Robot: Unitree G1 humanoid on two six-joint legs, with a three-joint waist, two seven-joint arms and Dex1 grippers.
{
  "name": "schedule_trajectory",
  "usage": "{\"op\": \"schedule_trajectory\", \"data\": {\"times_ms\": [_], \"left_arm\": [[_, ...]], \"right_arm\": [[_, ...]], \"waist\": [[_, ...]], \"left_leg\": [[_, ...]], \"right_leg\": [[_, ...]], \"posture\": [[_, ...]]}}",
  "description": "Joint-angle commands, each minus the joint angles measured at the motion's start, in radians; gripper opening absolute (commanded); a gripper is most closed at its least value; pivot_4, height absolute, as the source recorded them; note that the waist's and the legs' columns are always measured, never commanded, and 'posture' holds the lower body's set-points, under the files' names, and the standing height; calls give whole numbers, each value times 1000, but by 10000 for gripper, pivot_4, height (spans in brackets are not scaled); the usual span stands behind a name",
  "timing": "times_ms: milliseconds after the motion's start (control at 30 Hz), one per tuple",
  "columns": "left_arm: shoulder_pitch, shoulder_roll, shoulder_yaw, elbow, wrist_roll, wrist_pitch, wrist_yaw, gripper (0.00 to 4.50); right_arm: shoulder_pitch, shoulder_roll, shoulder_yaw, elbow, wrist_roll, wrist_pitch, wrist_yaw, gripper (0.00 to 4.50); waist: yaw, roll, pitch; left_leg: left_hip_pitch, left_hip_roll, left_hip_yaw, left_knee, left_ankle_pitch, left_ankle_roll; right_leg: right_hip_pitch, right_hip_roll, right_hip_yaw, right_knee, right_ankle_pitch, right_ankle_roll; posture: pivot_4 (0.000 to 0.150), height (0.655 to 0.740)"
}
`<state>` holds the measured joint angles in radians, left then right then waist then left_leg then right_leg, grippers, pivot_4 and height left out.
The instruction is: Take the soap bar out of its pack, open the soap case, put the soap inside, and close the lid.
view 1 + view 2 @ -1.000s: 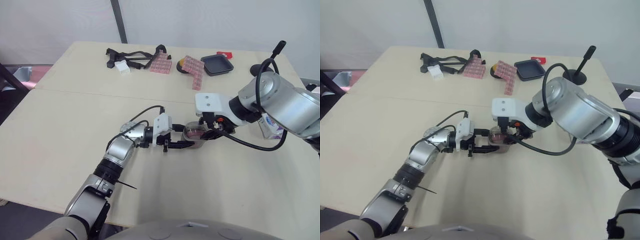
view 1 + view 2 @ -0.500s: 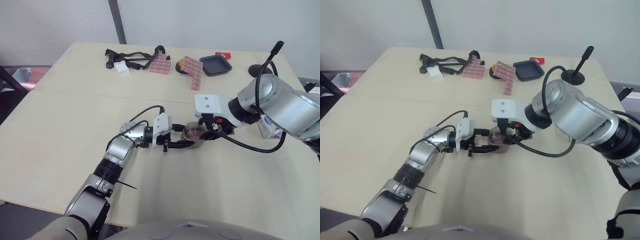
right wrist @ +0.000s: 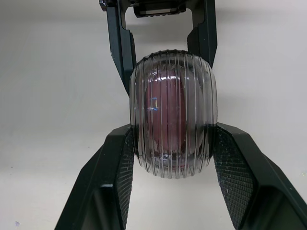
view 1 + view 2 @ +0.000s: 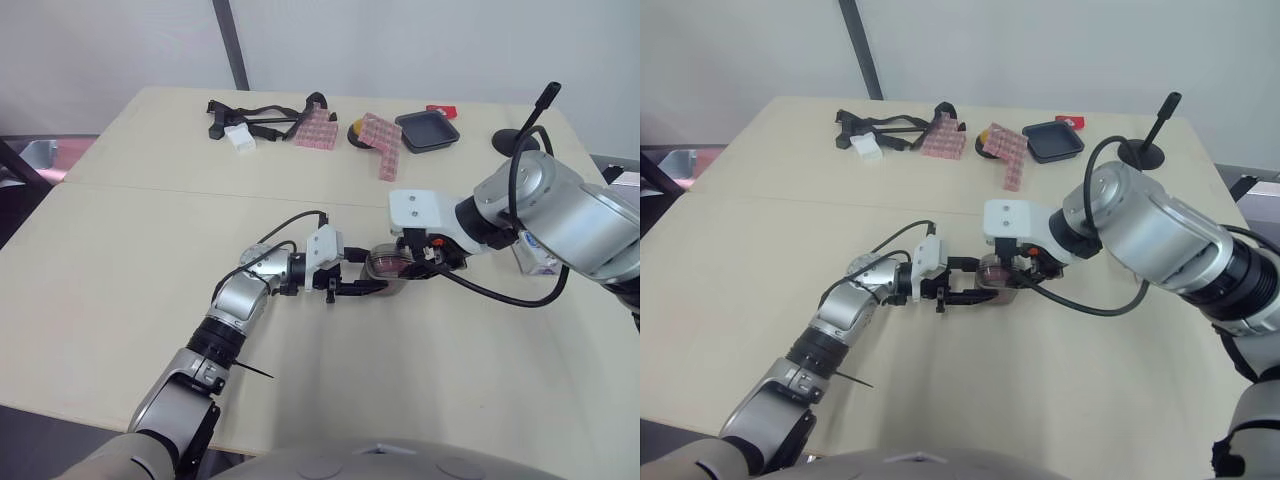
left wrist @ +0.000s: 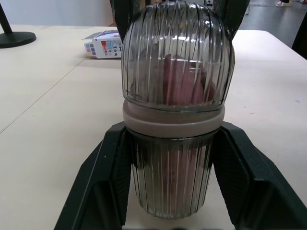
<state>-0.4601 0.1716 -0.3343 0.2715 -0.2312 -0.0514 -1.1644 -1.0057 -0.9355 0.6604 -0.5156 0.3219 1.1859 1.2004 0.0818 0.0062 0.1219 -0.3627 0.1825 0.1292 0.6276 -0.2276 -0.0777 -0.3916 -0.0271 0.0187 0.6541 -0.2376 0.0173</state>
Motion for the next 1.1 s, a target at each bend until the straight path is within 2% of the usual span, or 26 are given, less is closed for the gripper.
{"op": "schedule_trajectory", "data": {"times_ms": [33,167,233,367,400,667,1100], "left_arm": [[-8,-10,6,-48,-19,-22,-7,19273],[-6,-8,6,-51,-21,-21,-6,19273],[-5,-7,6,-52,-22,-20,-7,19273],[-5,-6,7,-53,-22,-16,-10,19273],[-5,-6,8,-53,-22,-15,-11,19273],[-5,-3,9,-55,-22,-9,-13,19273],[-5,11,14,-54,-26,-4,-25,19273]], "right_arm": [[39,9,60,40,-13,14,-7,19429],[43,15,50,50,-9,13,-6,19429],[43,19,40,57,-13,2,-10,29741],[42,25,25,72,-17,-14,-19,43429],[42,24,21,74,-15,-18,-20,44807],[80,-6,-41,59,0,-35,-33,44807],[316,-112,-243,-2,31,-144,-55,44807]], "waist": [[-1,0,0],[-3,-1,-1],[-3,-1,-1],[0,0,1],[0,0,1],[9,0,1],[21,0,1]], "left_leg": [[1,0,0,0,0,0],[3,0,1,-1,0,0],[3,0,1,-1,0,0],[-2,-1,2,-1,0,0],[-4,-1,2,-1,0,1],[-9,0,2,-1,0,1],[-9,0,2,-1,0,0]], "right_leg": [[0,0,0,0,0,0],[1,0,1,0,0,0],[2,0,1,0,0,0],[-3,-1,1,0,0,0],[-5,-1,1,0,0,0],[-8,1,0,1,0,0],[-8,0,0,-1,0,0]], "posture": [[1500,7398],[1500,7398],[1500,7398],[1500,7398],[1500,7398],[1500,7398],[1500,7398]]}}
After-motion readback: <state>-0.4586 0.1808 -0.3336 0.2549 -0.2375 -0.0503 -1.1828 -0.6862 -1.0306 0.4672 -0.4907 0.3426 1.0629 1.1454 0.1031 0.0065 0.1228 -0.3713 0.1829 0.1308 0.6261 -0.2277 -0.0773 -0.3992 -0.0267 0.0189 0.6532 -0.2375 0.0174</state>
